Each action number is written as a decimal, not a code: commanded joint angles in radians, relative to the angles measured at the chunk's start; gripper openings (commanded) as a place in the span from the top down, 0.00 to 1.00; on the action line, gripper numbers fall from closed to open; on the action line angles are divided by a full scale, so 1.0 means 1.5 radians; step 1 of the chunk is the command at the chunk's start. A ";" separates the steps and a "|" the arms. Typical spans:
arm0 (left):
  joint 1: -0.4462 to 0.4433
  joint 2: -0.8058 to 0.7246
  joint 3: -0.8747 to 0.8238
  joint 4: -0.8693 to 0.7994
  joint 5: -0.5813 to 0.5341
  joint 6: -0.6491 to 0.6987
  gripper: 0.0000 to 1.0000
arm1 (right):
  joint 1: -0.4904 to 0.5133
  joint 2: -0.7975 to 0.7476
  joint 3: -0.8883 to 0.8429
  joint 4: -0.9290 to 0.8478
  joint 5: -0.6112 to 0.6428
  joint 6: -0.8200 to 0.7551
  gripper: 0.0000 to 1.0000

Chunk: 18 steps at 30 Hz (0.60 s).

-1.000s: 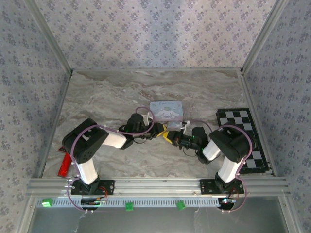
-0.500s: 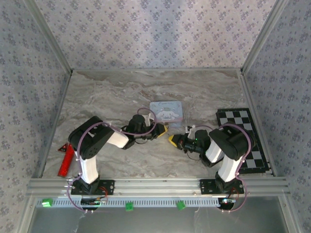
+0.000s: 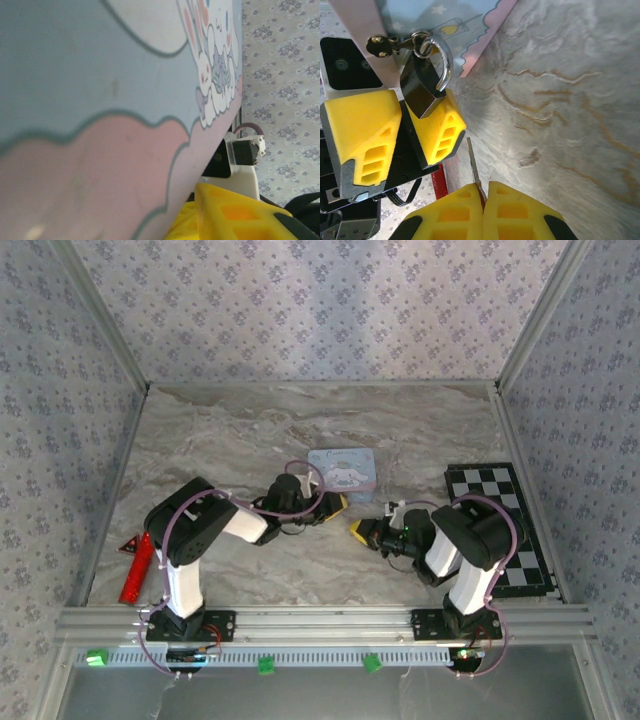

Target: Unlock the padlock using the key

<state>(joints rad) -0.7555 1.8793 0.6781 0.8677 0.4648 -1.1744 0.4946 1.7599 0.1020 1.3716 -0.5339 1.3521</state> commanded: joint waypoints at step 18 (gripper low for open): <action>-0.082 -0.166 0.085 -0.582 -0.254 0.268 0.57 | -0.050 -0.233 0.000 -0.263 0.005 -0.096 1.00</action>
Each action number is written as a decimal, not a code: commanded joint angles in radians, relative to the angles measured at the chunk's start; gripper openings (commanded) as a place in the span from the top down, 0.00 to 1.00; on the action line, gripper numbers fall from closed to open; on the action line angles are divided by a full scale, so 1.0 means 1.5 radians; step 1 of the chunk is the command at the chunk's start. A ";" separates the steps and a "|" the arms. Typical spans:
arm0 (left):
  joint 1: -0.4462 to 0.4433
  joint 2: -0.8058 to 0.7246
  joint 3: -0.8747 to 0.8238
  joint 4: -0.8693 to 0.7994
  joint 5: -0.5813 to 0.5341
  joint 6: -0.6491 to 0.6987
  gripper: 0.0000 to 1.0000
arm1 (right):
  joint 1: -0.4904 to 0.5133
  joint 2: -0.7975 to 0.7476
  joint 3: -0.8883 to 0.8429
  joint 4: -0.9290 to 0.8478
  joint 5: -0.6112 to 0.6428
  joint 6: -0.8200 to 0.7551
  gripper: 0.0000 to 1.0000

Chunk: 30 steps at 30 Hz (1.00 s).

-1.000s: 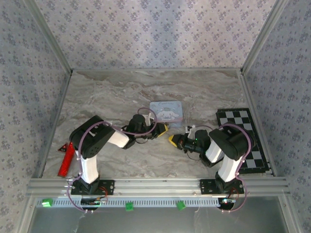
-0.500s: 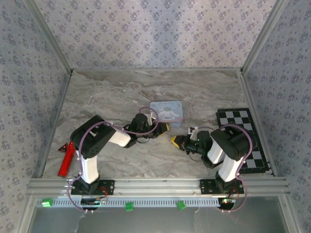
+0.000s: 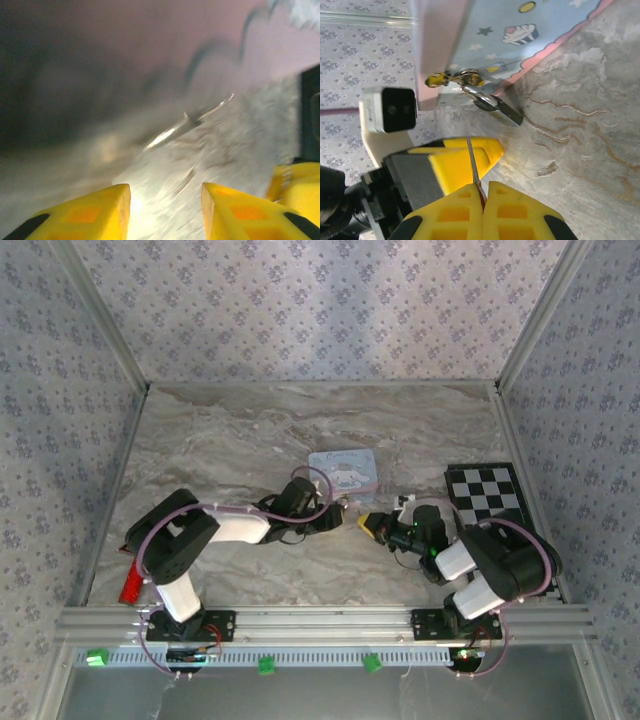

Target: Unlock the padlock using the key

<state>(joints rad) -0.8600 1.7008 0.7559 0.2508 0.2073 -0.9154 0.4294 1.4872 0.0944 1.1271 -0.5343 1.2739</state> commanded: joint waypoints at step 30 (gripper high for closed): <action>-0.044 0.119 0.138 -0.017 -0.171 0.213 0.57 | 0.001 -0.481 0.081 -0.658 0.076 -0.242 1.00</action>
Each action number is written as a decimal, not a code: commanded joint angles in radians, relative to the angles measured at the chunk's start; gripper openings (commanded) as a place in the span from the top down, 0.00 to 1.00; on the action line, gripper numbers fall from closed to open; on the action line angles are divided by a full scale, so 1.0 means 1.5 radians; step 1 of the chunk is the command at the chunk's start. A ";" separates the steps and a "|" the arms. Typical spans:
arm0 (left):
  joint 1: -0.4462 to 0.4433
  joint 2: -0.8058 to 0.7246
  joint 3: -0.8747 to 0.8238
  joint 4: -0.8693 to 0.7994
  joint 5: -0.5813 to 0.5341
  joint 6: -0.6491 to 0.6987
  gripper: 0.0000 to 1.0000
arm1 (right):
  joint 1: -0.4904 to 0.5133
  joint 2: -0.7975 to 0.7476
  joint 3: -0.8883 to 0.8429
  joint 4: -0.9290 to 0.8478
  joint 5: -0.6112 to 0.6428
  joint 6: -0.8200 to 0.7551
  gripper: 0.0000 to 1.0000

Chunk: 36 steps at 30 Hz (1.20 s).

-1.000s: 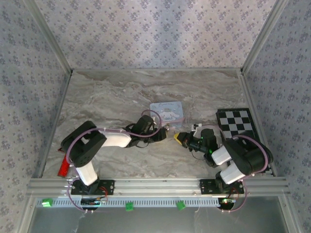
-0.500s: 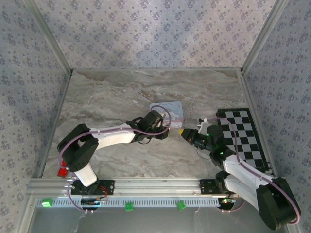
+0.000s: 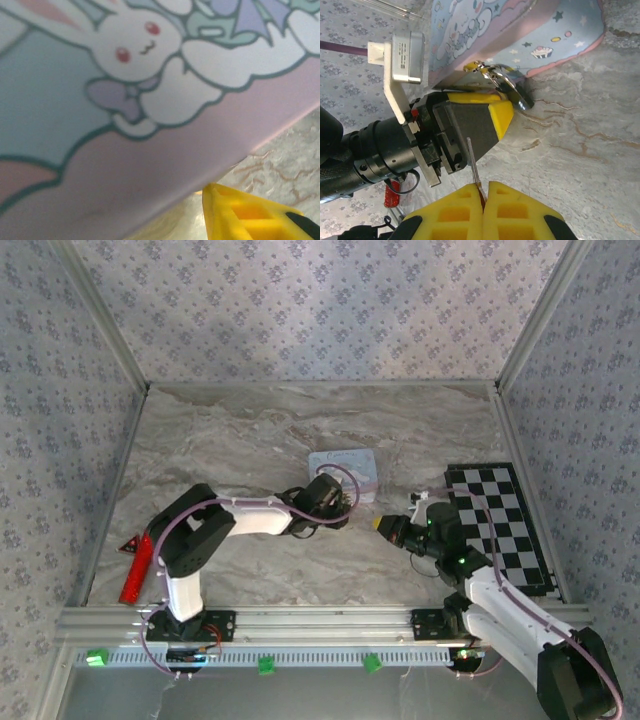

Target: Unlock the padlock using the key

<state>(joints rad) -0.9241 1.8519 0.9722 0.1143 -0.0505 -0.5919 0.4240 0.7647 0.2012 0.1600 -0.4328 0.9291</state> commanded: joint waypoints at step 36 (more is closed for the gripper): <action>0.010 0.104 -0.045 0.328 0.034 -0.051 0.73 | 0.036 0.001 -0.007 0.004 0.035 -0.004 1.00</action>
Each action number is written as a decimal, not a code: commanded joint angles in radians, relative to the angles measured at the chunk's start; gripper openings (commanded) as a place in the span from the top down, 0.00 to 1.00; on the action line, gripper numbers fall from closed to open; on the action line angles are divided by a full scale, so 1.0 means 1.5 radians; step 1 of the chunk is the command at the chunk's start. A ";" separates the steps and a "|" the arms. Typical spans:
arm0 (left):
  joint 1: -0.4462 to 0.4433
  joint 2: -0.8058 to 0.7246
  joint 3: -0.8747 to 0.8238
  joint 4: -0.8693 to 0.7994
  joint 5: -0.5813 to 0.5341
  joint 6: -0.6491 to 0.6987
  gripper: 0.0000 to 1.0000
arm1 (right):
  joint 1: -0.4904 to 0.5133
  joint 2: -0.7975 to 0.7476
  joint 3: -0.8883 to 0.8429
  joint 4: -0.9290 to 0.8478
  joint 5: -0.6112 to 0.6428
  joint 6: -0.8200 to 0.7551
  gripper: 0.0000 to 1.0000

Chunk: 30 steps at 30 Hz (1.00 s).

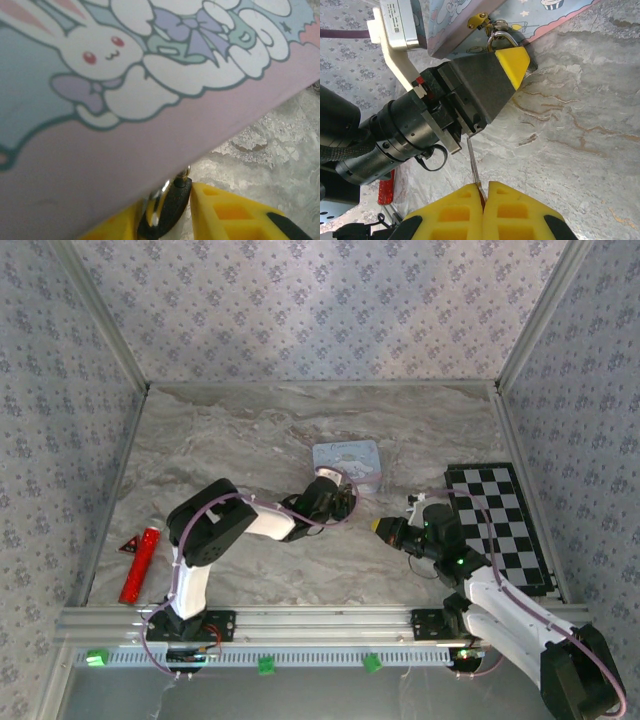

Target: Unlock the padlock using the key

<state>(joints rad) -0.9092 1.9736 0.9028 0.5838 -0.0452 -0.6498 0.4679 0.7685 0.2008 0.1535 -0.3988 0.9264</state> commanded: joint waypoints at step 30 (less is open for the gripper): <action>0.055 -0.081 -0.112 0.148 0.279 -0.264 0.96 | 0.014 0.196 -0.040 0.270 -0.119 0.113 1.00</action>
<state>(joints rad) -0.8341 1.8877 0.7467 0.7277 0.2768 -0.9611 0.4805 1.0397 0.1410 0.4824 -0.5400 1.0668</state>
